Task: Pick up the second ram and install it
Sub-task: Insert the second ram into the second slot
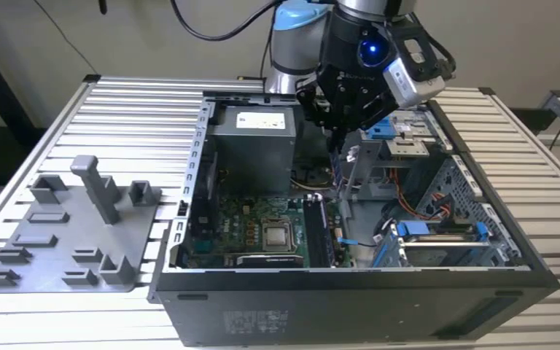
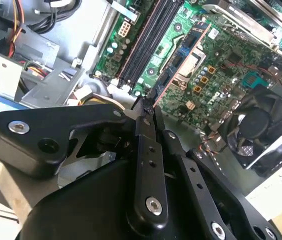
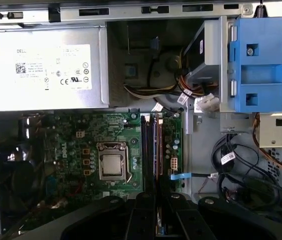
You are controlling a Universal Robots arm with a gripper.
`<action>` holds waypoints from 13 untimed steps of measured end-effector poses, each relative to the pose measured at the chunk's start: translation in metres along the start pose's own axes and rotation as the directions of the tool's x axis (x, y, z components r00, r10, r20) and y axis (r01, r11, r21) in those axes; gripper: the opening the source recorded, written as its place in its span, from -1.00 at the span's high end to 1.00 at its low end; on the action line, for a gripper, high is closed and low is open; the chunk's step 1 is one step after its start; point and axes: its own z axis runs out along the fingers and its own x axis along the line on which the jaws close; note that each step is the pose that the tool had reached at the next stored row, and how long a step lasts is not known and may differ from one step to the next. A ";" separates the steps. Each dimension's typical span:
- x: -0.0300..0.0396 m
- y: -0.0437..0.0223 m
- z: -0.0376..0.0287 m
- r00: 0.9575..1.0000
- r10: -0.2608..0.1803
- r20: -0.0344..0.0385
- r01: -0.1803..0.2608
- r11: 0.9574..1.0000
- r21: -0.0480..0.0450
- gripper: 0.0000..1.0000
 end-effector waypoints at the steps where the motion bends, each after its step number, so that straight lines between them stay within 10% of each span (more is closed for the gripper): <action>1: 0.0000 0.0000 0.0002 1.000 0.000 0.000 0.000 1.000 0.000 0.72; 13: 0.0000 0.0000 0.0031 1.000 0.000 0.000 0.000 1.000 0.000 0.72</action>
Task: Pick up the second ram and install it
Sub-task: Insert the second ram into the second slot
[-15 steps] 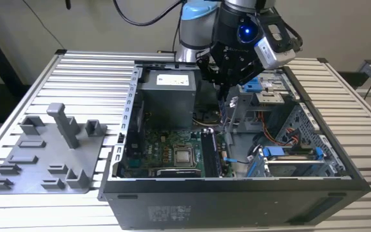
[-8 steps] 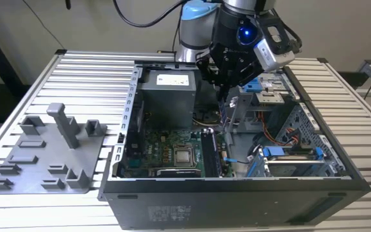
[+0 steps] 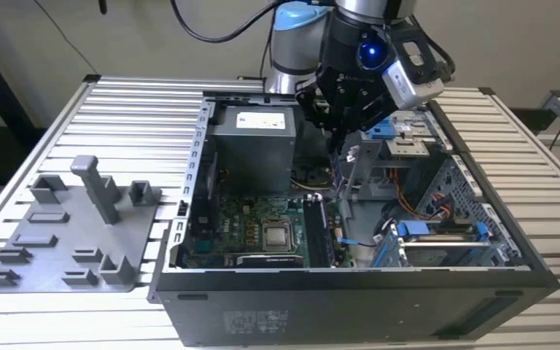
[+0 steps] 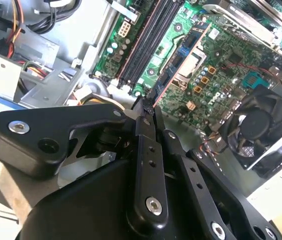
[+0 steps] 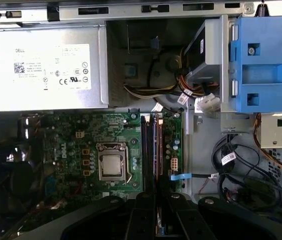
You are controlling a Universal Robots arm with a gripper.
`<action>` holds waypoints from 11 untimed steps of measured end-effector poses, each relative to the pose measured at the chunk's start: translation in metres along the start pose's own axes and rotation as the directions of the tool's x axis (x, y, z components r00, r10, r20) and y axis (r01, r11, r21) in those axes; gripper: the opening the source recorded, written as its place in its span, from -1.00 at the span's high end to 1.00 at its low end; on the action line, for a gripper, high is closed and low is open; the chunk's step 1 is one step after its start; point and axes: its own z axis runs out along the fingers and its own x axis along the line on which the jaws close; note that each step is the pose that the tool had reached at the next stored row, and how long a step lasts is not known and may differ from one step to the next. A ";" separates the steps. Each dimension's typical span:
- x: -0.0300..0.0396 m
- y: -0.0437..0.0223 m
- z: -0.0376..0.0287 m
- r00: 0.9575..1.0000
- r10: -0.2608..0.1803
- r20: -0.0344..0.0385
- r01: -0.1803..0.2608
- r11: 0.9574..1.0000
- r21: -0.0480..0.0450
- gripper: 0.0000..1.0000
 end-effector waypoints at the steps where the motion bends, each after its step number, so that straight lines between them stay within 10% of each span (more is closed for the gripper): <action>1: -0.0001 0.0000 0.0017 1.000 0.000 0.000 0.000 1.000 0.001 0.72; 11: 0.0010 -0.0004 0.0143 1.000 -0.022 0.010 0.022 1.000 0.008 0.72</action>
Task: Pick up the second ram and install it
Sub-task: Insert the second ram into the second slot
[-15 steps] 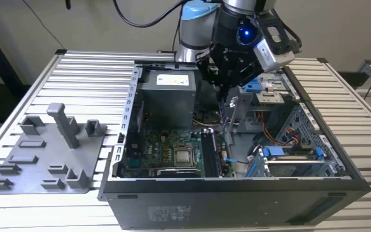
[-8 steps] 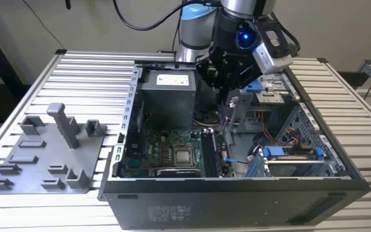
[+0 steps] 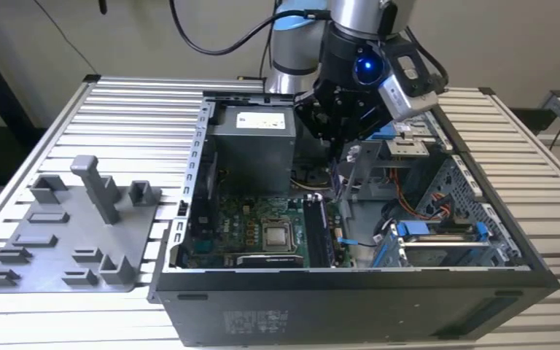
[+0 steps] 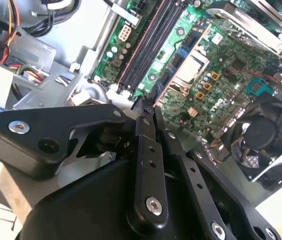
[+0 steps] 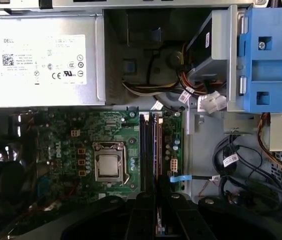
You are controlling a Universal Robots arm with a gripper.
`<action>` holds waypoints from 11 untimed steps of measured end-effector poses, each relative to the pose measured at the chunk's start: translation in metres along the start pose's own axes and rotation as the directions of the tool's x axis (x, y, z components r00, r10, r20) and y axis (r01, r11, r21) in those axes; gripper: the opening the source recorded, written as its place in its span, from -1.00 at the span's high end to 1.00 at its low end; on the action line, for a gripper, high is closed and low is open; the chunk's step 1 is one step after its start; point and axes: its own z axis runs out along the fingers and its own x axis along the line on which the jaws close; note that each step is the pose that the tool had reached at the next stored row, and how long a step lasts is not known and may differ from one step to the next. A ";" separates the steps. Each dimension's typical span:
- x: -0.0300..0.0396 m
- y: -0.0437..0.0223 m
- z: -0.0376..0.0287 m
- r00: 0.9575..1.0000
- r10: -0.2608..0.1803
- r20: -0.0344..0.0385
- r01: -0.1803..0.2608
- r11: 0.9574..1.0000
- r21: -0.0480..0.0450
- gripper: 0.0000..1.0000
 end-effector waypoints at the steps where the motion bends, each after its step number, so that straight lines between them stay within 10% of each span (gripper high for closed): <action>1: 0.0007 -0.0003 0.0016 1.000 -0.002 0.000 0.002 1.000 0.000 0.72; 11: 0.0065 -0.0046 0.0200 1.000 0.004 0.000 -0.004 1.000 0.000 0.72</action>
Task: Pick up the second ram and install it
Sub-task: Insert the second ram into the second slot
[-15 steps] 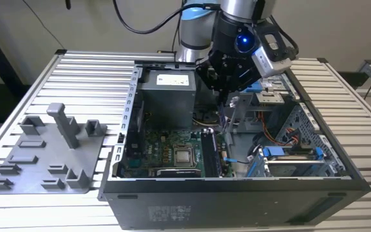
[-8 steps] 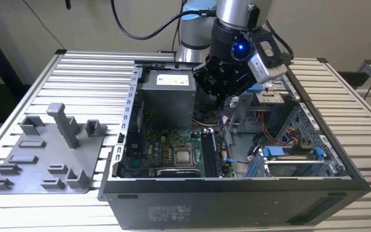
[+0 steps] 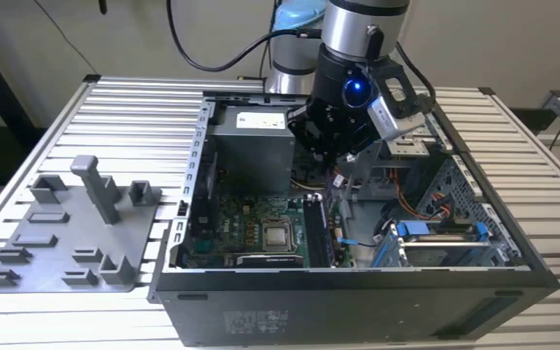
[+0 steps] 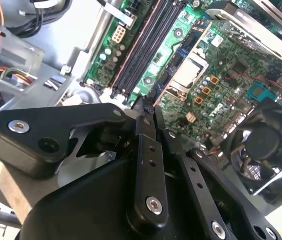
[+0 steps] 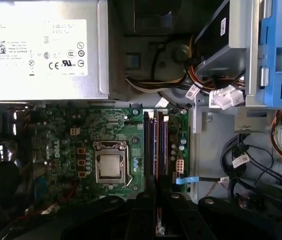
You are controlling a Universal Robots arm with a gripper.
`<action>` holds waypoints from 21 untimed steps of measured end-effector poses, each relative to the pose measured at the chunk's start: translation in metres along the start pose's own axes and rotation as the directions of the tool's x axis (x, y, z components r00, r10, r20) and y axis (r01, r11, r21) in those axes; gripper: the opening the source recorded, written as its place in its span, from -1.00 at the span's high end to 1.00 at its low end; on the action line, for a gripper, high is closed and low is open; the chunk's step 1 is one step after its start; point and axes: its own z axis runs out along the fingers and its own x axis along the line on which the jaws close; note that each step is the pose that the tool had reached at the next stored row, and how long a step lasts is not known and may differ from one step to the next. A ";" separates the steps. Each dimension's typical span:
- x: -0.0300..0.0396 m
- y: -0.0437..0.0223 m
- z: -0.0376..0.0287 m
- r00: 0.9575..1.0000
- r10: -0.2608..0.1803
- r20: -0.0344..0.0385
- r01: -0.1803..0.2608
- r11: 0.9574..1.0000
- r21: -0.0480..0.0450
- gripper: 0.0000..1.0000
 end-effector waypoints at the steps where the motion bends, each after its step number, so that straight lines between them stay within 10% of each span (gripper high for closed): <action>1: 0.0002 -0.0001 0.0018 1.000 0.000 0.000 0.000 1.000 0.000 0.72; 21: 0.0011 -0.0002 0.0310 1.000 0.000 0.000 0.000 1.000 0.001 0.72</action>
